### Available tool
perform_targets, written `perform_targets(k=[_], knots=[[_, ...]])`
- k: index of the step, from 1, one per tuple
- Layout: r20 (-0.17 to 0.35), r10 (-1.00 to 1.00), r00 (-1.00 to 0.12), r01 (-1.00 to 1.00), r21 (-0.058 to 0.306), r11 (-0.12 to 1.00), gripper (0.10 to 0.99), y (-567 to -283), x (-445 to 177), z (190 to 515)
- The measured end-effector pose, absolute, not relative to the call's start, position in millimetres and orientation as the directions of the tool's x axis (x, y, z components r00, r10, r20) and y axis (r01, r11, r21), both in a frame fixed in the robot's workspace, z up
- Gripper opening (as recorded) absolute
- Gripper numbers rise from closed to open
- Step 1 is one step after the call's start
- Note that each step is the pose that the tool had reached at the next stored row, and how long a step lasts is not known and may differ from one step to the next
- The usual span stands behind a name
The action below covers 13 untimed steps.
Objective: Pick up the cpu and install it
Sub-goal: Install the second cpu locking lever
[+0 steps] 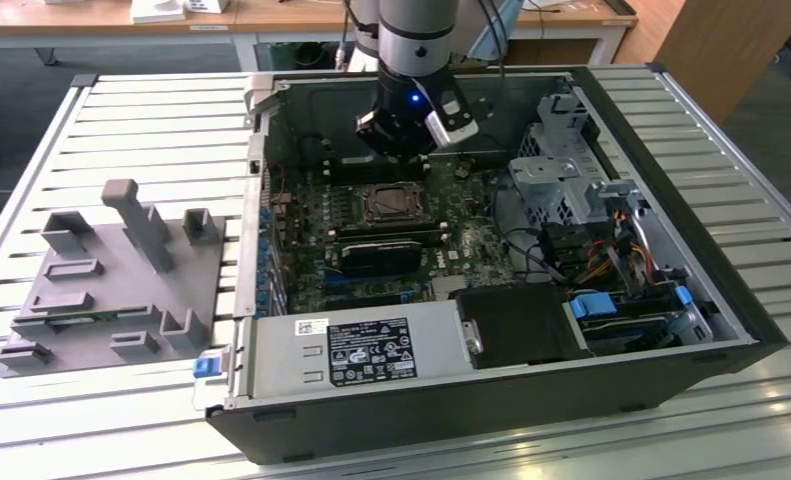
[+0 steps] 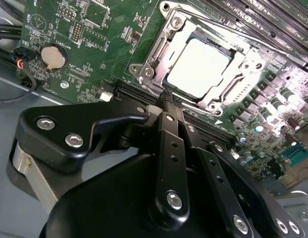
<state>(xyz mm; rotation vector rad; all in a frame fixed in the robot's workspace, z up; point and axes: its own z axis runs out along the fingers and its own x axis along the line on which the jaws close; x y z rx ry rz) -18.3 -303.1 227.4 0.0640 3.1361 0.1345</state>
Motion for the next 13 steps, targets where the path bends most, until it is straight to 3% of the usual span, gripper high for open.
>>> perform_targets(k=[13], knots=[[0.0, 0.041, -0.999, 0.041, 0.086, 0.996, 0.106, -312.6, -18.3, 226.9]])
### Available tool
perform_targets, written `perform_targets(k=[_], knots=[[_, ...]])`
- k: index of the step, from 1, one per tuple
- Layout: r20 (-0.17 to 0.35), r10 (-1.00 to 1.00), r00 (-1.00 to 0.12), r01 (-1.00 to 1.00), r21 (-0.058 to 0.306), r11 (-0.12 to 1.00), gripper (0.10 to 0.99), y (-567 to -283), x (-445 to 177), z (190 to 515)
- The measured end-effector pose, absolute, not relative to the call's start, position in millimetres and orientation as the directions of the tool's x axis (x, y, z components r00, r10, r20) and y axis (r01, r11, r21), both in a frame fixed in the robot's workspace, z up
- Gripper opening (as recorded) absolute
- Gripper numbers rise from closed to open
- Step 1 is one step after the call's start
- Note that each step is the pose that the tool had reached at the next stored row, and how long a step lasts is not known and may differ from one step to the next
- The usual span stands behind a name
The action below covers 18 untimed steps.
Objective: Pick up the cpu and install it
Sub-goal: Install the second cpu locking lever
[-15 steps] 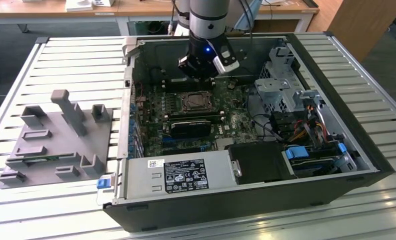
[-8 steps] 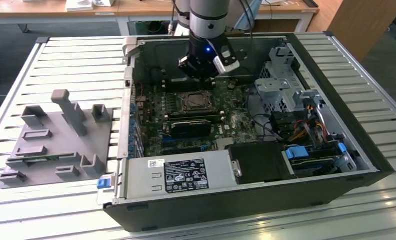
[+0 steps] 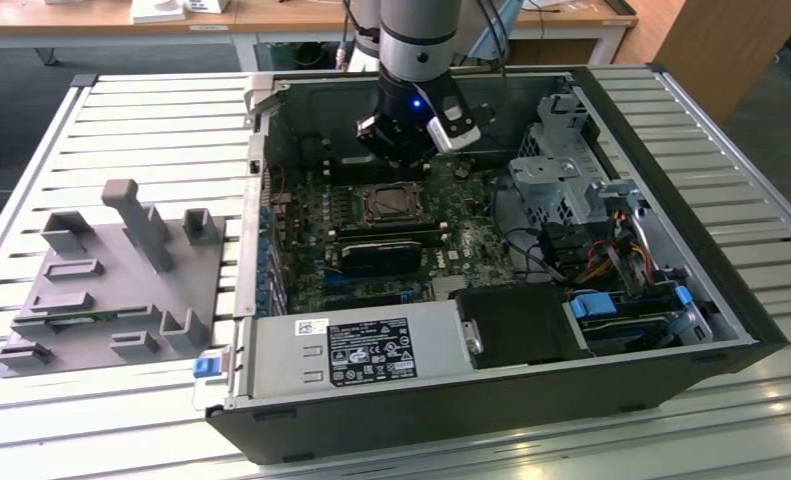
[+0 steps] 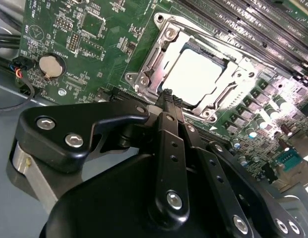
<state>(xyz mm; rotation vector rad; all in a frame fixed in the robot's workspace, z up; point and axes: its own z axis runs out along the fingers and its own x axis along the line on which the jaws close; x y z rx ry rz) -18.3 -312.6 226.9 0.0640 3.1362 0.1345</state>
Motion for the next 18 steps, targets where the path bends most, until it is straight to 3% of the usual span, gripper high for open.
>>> perform_targets(k=[18], knots=[[0.0, 0.041, -0.999, 0.041, 0.086, 0.996, 0.106, -315, -18, 247]])
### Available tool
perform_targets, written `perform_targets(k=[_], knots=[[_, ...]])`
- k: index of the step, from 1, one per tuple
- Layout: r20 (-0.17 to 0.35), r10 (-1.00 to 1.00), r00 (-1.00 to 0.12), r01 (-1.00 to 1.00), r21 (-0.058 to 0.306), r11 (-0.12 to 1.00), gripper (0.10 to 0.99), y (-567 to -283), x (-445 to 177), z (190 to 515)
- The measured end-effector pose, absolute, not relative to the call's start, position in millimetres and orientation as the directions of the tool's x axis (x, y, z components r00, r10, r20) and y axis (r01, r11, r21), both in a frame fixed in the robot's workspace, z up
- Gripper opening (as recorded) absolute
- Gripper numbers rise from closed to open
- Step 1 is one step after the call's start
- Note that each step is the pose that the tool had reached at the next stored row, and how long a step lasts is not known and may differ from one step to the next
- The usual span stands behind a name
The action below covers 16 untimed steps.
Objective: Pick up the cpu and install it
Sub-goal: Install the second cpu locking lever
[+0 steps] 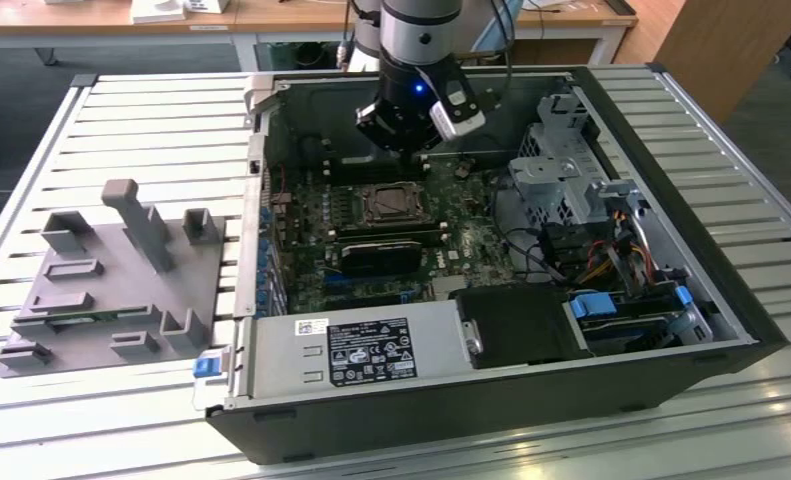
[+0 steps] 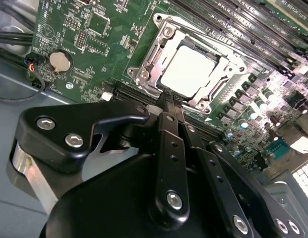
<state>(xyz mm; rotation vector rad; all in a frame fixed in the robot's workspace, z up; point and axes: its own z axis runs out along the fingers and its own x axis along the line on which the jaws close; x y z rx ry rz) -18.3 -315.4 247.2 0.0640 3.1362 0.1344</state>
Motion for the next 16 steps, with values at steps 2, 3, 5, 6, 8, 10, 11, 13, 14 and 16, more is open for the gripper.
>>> perform_targets(k=[2, 3, 5, 6, 8, 10, 11, 13, 14, 16], knots=[[0.0, 0.041, -0.999, 0.041, 0.086, 0.996, 0.106, -317, -18, 247], [0.0, 0.041, -0.999, 0.041, 0.086, 0.996, 0.106, -318, -18, 247], [0.0, 0.041, -0.999, 0.041, 0.085, 0.996, 0.106, -320, -18, 247], [0.0, 0.041, -0.999, 0.041, 0.085, 0.996, 0.106, -322, -18, 247], [0.0, 0.041, -0.999, 0.041, 0.086, 0.996, 0.106, -325, -18, 247], [0.0, 0.041, -0.999, 0.041, 0.086, 0.996, 0.106, -329, -18, 247], [0.0, 0.041, -0.999, 0.041, 0.086, 0.996, 0.106, -331, -18, 247], [0.0, 0.041, -0.999, 0.041, 0.086, 0.995, 0.106, -333, -19, 247], [0.0, 0.041, -0.999, 0.041, 0.086, 0.995, 0.106, -334, -18, 247], [0.0, 0.041, -0.999, 0.041, 0.087, 0.995, 0.106, -335, -19, 250]])
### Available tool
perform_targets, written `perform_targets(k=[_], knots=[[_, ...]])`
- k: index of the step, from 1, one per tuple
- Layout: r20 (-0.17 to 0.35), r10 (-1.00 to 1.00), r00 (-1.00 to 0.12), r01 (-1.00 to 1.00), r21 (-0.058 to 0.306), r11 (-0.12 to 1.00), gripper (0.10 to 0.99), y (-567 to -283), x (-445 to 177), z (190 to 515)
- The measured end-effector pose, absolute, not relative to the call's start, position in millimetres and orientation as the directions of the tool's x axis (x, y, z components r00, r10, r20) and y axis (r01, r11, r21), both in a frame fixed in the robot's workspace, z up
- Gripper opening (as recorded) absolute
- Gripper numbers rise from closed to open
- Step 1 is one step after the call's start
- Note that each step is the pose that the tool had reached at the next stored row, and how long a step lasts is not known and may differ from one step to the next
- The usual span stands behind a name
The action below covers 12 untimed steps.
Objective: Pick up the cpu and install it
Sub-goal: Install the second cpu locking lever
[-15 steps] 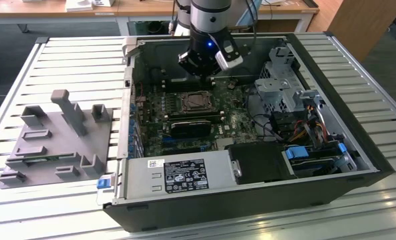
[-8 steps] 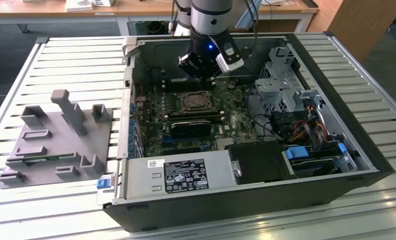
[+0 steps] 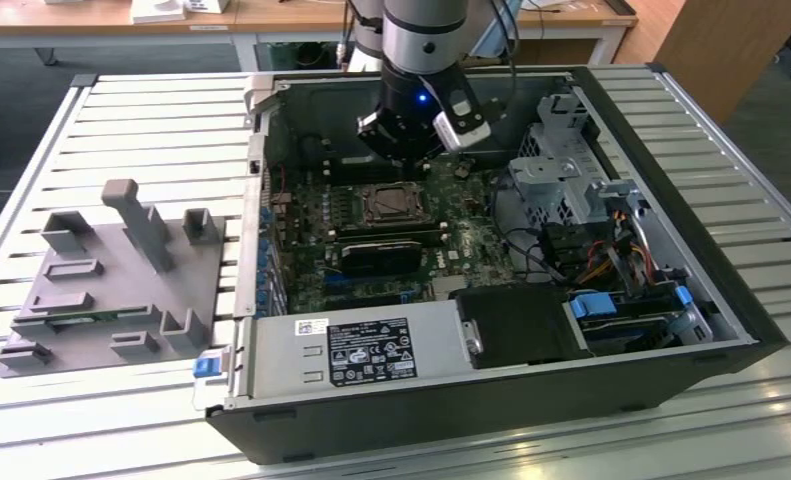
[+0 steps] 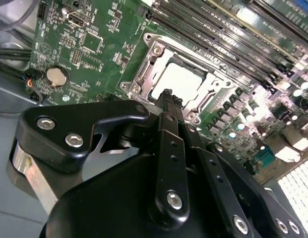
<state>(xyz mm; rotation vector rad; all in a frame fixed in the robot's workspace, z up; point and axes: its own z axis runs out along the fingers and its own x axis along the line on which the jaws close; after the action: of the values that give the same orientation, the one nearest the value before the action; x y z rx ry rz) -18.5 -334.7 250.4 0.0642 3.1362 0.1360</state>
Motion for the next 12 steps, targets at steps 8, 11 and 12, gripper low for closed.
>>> perform_targets(k=[8, 11, 12], knots=[[0.0, 0.041, -0.999, 0.041, 0.087, 0.995, 0.106, -337.5, -18.5, 260.8], [0.0, 0.041, -0.999, 0.041, 0.087, 0.995, 0.106, -342.5, -18.5, 260.7], [0.0, 0.041, -0.999, 0.041, 0.087, 0.995, 0.106, -344.5, -18.5, 260.6]])
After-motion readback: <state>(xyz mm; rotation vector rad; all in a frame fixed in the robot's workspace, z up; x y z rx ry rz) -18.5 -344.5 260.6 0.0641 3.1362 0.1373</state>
